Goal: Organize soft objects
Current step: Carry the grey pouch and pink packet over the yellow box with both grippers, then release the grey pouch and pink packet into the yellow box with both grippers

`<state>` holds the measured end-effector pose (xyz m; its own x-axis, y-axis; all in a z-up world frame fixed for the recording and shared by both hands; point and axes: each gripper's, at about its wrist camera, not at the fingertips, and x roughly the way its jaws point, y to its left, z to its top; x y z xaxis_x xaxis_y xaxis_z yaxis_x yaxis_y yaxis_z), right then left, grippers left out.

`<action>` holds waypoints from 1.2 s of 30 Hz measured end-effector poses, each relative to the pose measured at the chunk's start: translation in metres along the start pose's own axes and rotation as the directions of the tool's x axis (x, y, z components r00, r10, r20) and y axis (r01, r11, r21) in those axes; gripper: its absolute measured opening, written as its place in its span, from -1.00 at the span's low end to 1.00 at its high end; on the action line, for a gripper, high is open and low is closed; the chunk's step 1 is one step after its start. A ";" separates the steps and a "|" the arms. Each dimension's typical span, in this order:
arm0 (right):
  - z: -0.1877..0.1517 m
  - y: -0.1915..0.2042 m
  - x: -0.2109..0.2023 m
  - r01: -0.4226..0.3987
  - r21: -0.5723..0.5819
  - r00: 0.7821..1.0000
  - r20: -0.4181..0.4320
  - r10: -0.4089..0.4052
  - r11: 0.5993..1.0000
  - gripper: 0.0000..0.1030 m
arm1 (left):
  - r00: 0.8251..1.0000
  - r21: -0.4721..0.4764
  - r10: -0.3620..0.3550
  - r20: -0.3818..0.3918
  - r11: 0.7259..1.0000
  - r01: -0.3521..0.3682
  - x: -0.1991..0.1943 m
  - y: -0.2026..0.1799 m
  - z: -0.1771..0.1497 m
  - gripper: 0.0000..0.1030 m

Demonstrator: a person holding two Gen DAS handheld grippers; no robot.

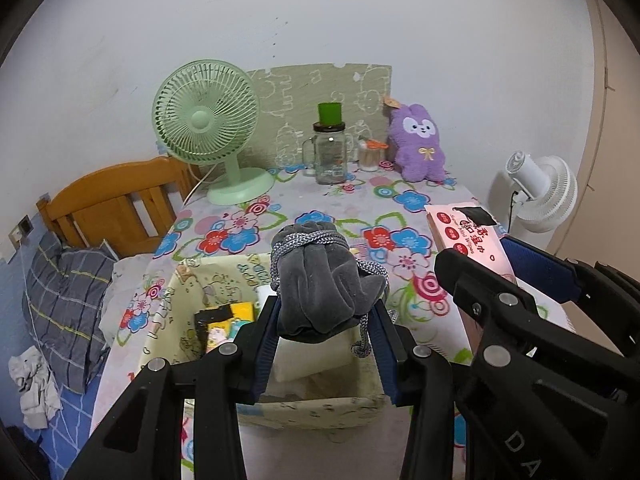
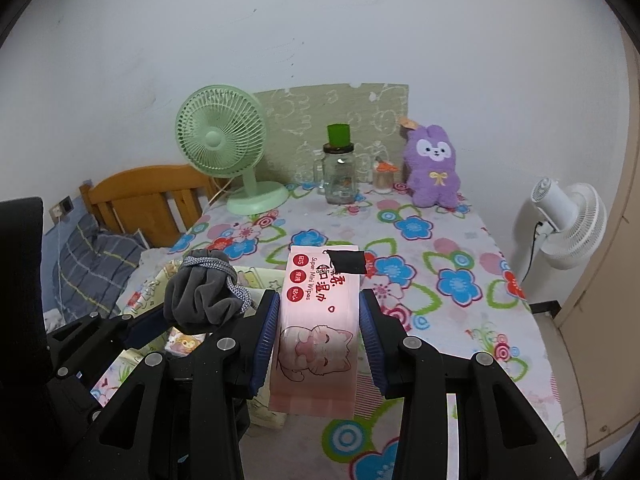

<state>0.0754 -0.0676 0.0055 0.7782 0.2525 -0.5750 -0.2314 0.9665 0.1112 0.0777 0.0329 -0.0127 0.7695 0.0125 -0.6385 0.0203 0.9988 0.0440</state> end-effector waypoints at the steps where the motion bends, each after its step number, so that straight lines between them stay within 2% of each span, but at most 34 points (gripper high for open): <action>1: 0.000 0.002 0.003 -0.004 -0.002 1.000 -0.004 0.004 1.000 -0.15 | 1.000 -0.001 0.002 -0.003 1.000 -0.002 0.002 0.002 0.000 -0.13; 14: -0.001 0.034 0.043 -0.056 -0.033 0.997 -0.061 0.054 0.998 -0.15 | 0.997 -0.027 0.041 -0.071 0.999 -0.043 0.036 0.040 -0.006 -0.14; 33: -0.013 0.066 0.084 -0.103 -0.077 0.984 -0.153 0.090 0.992 -0.16 | 0.985 -0.077 0.041 -0.170 0.995 -0.055 0.069 0.078 -0.026 -0.13; 35: -0.014 0.069 0.086 -0.112 -0.080 0.982 -0.158 0.099 0.990 -0.16 | 0.984 -0.083 0.038 -0.174 0.995 -0.053 0.069 0.081 -0.027 -0.02; 36: -0.014 0.071 0.087 -0.118 -0.081 0.982 -0.161 0.104 0.990 -0.16 | 0.984 -0.084 0.039 -0.173 0.995 -0.054 0.069 0.082 -0.027 0.15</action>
<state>0.1185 0.0222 -0.0482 0.6460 0.3407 -0.6832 -0.3681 0.9230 0.1122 0.1148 0.1166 -0.0739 0.6480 0.0590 -0.7594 -0.0748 0.9971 0.0137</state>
